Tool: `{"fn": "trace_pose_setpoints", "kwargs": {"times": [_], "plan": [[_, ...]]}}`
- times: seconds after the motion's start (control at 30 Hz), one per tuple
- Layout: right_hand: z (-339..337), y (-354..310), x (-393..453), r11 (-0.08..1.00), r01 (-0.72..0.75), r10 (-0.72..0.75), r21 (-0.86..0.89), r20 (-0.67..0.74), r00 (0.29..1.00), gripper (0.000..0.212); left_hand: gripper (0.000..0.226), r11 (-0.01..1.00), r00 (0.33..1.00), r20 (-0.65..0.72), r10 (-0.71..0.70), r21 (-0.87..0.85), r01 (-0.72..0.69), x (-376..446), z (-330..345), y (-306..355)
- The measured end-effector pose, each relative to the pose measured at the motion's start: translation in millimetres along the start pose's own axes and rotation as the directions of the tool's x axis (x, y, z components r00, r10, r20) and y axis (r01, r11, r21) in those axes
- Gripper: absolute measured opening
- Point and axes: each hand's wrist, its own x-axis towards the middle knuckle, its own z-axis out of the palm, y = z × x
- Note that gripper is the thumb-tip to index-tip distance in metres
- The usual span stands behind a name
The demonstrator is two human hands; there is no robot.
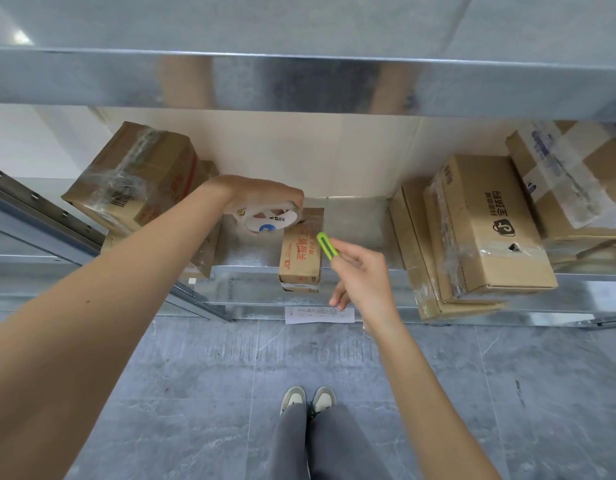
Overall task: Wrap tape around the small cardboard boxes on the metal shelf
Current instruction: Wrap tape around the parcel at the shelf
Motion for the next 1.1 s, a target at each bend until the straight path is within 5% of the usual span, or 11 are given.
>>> {"fn": "trace_pose_setpoints", "kwargs": {"times": [0.1,0.17,0.3,0.53,0.63,0.73,0.83,0.93,1.1], "plan": [[-10,4,12,0.997,0.074,-0.073,-0.002,-0.216,0.974,0.043,0.042,0.997,1.000,0.000,0.004,-0.081,-0.004,6,-6,-8],[-16,13,34,0.973,0.093,-0.156,-0.213,-0.301,0.941,0.044,0.036,0.996,0.998,-0.022,0.055,-0.063,-0.056,9,-6,-11],[-18,47,81,0.728,0.053,-0.265,-0.683,-0.210,0.941,0.054,0.027,0.983,0.965,-0.210,0.157,-0.062,-0.173,7,12,-34],[-22,80,111,0.307,0.121,-0.407,-0.944,-0.015,0.914,0.067,0.012,0.836,0.868,-0.477,0.136,-0.415,-0.359,0,59,-84],[-18,53,102,0.457,0.128,-0.408,-0.880,-0.079,0.910,0.047,0.012,0.759,0.822,-0.558,0.115,-0.485,-0.435,-14,68,-82],[0,7,67,0.752,0.410,-0.531,-0.516,-0.106,0.841,0.024,0.015,0.722,0.780,-0.607,0.153,-0.470,-0.508,-34,78,-76],[22,-33,22,0.877,0.451,-0.448,-0.165,0.055,0.892,0.014,0.024,0.721,0.738,-0.633,0.236,-0.395,-0.569,-52,92,-75],[35,-51,0,0.927,0.369,-0.349,-0.062,0.214,0.913,0.011,0.025,0.731,0.686,-0.667,0.292,-0.307,-0.610,-65,99,-77],[37,-58,-8,0.931,0.356,-0.328,-0.084,0.242,0.913,0.007,0.024,0.712,0.661,-0.679,0.319,-0.288,-0.640,-74,101,-77]]}}
